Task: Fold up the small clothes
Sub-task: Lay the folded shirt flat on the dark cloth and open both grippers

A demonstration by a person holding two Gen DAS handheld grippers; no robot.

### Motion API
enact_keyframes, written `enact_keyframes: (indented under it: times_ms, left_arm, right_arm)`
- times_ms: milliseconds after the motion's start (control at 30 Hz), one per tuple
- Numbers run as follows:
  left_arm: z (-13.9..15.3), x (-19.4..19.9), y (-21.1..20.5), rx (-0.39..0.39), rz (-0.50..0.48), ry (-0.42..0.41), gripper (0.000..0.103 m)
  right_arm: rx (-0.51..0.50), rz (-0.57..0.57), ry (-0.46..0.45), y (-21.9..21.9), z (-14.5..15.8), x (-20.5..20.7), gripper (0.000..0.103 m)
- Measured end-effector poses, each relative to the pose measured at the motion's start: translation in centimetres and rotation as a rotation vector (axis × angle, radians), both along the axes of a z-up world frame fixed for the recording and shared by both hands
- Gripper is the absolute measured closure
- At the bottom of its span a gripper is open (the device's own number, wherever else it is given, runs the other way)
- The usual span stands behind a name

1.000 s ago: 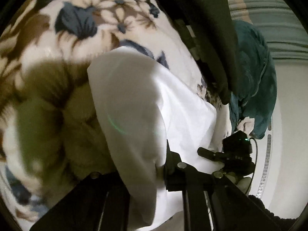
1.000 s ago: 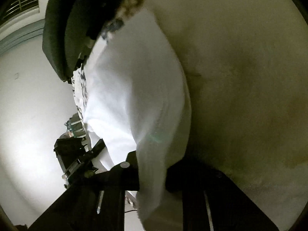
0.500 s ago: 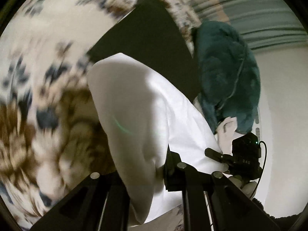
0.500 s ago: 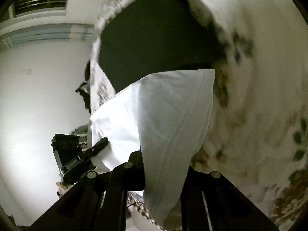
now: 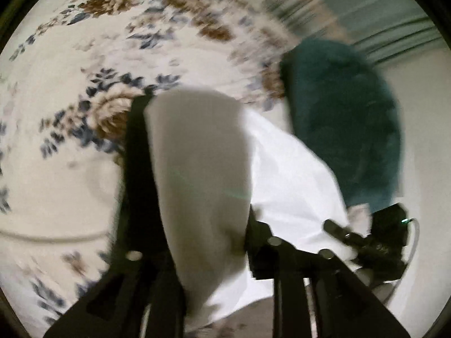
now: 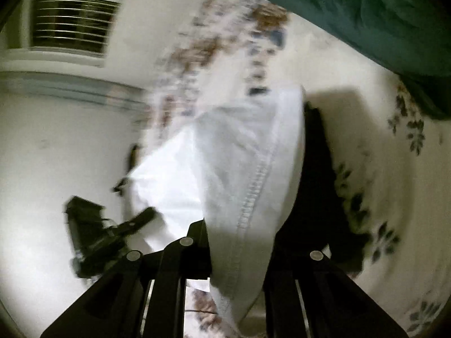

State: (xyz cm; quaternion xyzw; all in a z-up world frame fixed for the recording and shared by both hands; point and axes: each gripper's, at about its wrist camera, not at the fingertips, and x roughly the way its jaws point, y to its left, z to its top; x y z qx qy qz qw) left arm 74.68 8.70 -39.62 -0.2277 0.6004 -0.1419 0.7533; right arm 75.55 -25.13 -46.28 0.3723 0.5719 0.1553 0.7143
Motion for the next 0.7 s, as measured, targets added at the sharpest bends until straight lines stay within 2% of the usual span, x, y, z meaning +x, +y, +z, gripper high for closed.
enact_keyframes:
  times_ms: [67, 100, 133, 167, 200, 233, 333, 433, 567, 700]
  left_arm:
    - [-1.3, 1.3, 0.1, 0.144, -0.008, 0.070, 0.064]
    - [-1.3, 1.4, 0.2, 0.177, -0.005, 0.071, 0.063]
    - [-1.2, 1.1, 0.3, 0.188, -0.001, 0.062, 0.059]
    - [-0.9, 0.6, 0.5, 0.206, 0.007, 0.045, 0.041]
    - [-0.7, 0.2, 0.6, 0.226, 0.013, 0.034, 0.019]
    - [-0.4, -0.3, 0.7, 0.254, 0.023, 0.021, 0.012]
    - [0.2, -1.9, 0.6, 0.342, 0.044, 0.026, 0.010]
    - [0.9, -3.6, 0.1, 0.376, 0.055, 0.026, 0.010]
    - [2.6, -6.6, -1.5, 0.487, 0.043, -0.014, 0.010]
    - [5.4, -10.2, -2.8, 0.497, 0.042, -0.082, 0.010]
  right_arm:
    - [-0.087, 0.010, 0.067, 0.3, -1.4, 1.9, 0.080]
    - [-0.133, 0.030, 0.070, 0.7, -1.5, 2.2, 0.065]
    - [-0.185, 0.039, 0.060, 1.0, -1.2, 2.2, 0.043]
    - [-0.227, 0.041, 0.043, 1.2, -0.6, 2.0, 0.034]
    - [-0.261, 0.043, 0.034, 1.3, -0.1, 1.7, 0.020]
    - [-0.298, 0.043, 0.035, 1.5, 0.2, 1.3, 0.009]
    - [-0.541, 0.058, 0.021, 2.9, 1.8, -0.2, 0.004]
    - [-0.701, 0.076, 0.002, 4.3, 2.9, -2.2, 0.000]
    - [-0.795, 0.051, -0.040, 4.5, 5.9, -6.5, 0.000]
    - [-0.867, 0.006, -0.098, 4.8, 10.5, -10.4, 0.000]
